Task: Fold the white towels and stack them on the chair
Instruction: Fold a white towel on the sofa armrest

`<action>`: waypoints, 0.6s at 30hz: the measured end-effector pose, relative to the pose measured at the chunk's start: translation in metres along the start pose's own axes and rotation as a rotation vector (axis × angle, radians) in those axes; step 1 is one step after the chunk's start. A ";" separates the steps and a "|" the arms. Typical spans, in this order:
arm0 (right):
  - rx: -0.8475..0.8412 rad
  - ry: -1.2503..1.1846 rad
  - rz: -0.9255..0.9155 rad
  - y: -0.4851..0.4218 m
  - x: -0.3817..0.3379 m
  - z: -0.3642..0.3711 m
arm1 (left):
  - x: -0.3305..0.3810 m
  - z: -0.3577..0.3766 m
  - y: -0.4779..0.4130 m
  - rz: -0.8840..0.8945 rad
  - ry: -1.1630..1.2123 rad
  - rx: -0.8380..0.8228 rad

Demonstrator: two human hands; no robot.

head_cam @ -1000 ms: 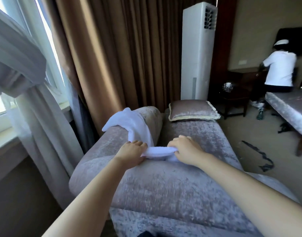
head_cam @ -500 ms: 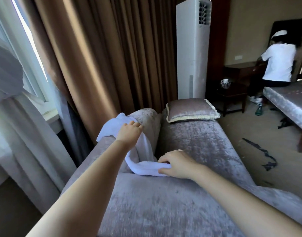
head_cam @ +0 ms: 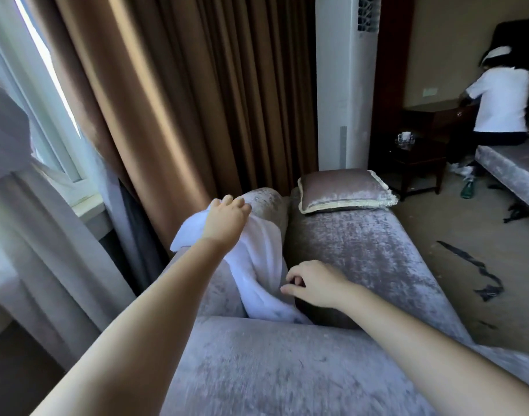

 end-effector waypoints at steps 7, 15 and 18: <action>0.385 -0.307 0.046 0.025 -0.024 -0.049 | -0.013 -0.104 0.031 0.053 0.177 0.432; 0.592 -0.508 0.060 0.099 -0.035 -0.078 | 0.012 -0.158 0.090 0.173 0.280 0.407; 0.643 -0.453 0.043 0.131 -0.033 -0.090 | 0.020 -0.171 0.103 0.225 0.374 0.031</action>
Point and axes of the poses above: each hand's wrist, its own y-axis away from the middle knuckle, its own z-axis out of the palm, x = y × z, the point moved 1 cm from there along -y, towards the middle knuckle, and after that the axes turned 9 degrees about -x, right-handed, at the moved point
